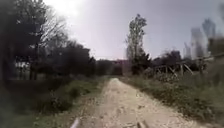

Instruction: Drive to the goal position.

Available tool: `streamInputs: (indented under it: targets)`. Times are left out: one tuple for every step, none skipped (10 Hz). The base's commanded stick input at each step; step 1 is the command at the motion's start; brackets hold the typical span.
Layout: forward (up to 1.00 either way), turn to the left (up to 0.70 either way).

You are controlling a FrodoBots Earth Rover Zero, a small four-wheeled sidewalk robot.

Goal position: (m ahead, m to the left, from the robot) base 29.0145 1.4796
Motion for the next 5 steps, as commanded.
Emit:
streamInputs:
  targets:
    - [1.0, 0.0]
    - [1.0, 0.0]
    - [1.0, -0.17]
    - [1.0, -0.34]
    - [1.0, -0.4]
